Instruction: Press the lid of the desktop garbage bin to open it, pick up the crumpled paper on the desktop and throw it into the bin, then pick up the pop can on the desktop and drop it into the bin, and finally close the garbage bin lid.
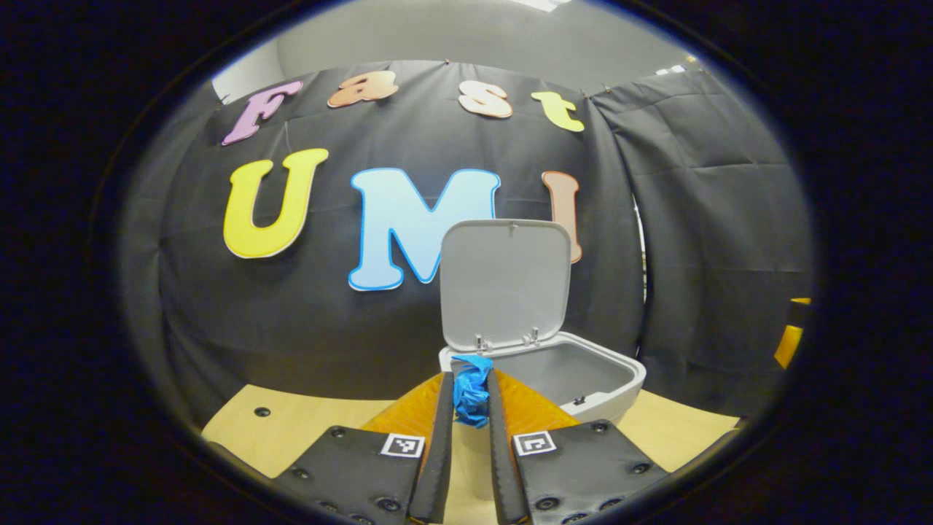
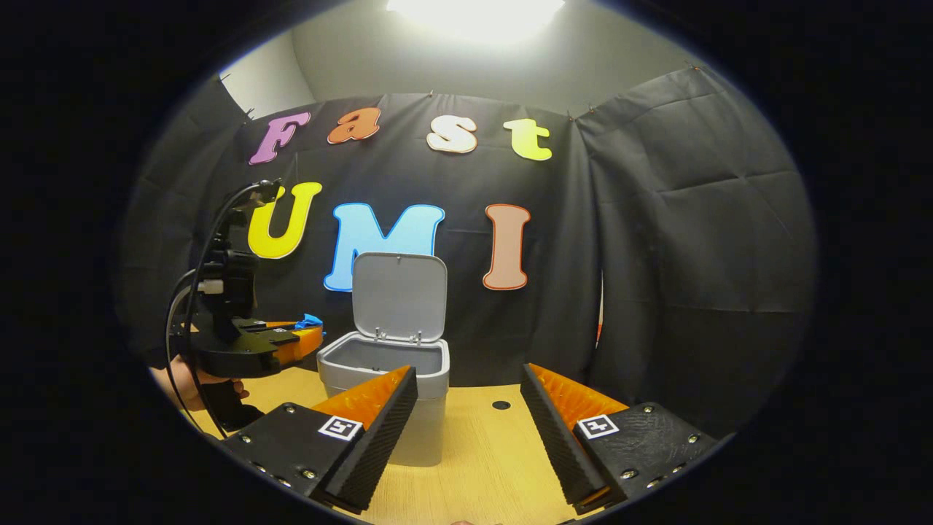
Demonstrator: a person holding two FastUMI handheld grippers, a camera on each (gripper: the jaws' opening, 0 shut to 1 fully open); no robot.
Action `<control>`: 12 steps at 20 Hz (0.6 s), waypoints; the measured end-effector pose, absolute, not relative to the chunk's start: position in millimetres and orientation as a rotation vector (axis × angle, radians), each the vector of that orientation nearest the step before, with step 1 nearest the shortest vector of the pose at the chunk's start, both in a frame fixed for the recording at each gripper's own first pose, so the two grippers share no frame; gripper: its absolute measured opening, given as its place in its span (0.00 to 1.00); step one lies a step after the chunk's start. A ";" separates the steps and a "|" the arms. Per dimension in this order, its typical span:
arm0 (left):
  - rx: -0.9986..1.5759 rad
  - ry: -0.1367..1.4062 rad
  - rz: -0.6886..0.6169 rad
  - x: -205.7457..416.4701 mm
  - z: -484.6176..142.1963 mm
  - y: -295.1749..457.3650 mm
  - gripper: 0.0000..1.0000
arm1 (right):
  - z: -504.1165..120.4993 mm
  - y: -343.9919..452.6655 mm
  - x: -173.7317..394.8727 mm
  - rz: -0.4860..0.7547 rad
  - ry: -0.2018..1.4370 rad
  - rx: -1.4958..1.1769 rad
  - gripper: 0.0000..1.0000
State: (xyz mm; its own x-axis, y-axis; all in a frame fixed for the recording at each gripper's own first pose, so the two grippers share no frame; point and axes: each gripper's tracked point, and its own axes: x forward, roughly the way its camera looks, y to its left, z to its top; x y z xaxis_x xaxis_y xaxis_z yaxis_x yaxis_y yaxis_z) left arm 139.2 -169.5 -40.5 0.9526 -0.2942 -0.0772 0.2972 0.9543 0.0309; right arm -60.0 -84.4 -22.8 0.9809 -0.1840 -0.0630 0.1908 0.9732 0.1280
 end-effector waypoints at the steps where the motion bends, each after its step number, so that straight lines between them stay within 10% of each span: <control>1: 0.047 0.075 -0.307 143.3 -41.5 -176.3 0.32 | -23.0 -87.2 -60.2 -0.194 0.049 0.133 0.92; 6: 0.043 0.112 -0.345 163.2 -60.7 -202.6 0.28 | -22.9 -96.2 -62.5 -0.208 0.050 0.132 0.92; 12: 0.063 0.110 -0.367 173.7 -61.7 -213.4 0.48 | -23.0 -102.3 -63.4 -0.214 0.048 0.135 0.92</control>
State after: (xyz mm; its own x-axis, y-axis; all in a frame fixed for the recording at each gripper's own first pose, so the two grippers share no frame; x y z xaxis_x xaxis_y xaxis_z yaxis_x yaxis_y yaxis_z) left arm 173.7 -213.4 -61.7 0.9274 -0.3547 -0.1190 0.3616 0.9314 0.0415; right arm -63.4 -102.3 -23.0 0.9761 -0.2082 -0.0620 0.2147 0.9682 0.1288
